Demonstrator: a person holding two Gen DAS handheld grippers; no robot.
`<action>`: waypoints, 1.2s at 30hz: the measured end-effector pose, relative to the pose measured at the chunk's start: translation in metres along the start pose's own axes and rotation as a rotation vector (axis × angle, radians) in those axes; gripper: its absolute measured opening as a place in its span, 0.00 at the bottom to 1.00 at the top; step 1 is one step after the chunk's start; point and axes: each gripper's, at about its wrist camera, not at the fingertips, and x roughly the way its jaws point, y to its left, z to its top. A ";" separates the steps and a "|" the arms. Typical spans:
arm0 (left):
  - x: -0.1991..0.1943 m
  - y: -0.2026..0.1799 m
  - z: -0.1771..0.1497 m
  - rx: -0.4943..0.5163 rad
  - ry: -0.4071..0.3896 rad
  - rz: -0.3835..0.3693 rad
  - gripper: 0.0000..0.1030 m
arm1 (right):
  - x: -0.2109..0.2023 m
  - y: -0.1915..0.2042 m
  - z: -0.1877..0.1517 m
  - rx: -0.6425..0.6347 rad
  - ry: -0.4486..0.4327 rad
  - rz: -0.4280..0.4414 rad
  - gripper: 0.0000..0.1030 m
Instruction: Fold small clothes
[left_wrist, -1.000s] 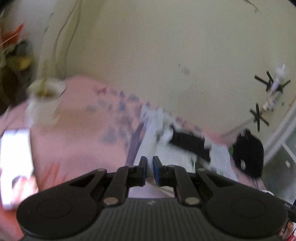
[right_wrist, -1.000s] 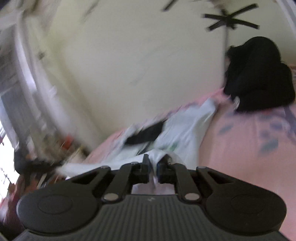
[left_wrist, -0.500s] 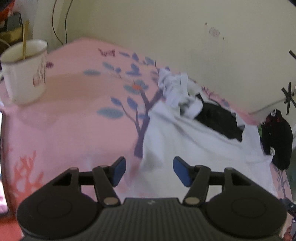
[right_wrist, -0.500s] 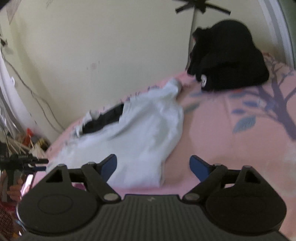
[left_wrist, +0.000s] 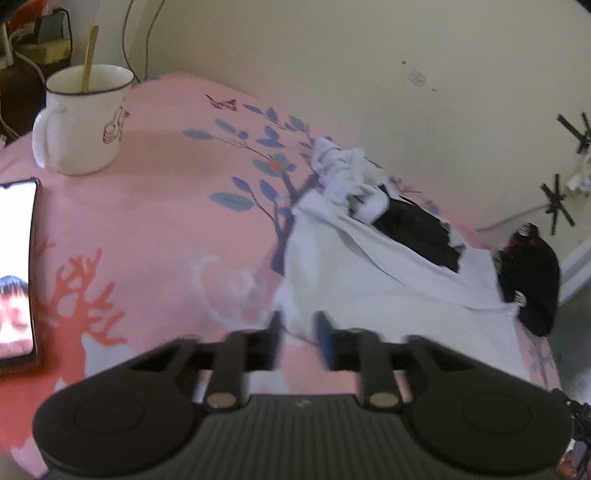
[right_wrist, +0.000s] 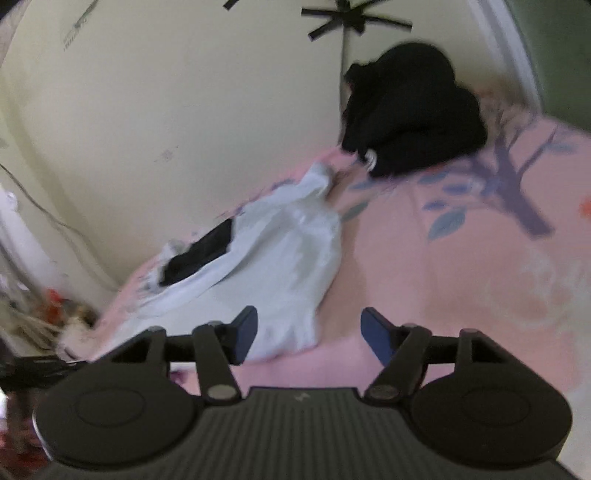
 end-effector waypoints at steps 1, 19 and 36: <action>0.001 0.000 -0.002 -0.017 0.009 -0.016 0.57 | 0.002 -0.002 -0.002 0.034 0.023 0.014 0.65; 0.022 -0.004 -0.002 -0.283 -0.057 -0.131 0.05 | 0.063 0.021 0.026 0.002 -0.016 0.010 0.05; -0.064 -0.032 0.012 0.064 -0.198 0.051 0.17 | -0.002 -0.011 0.077 -0.142 -0.056 -0.150 0.61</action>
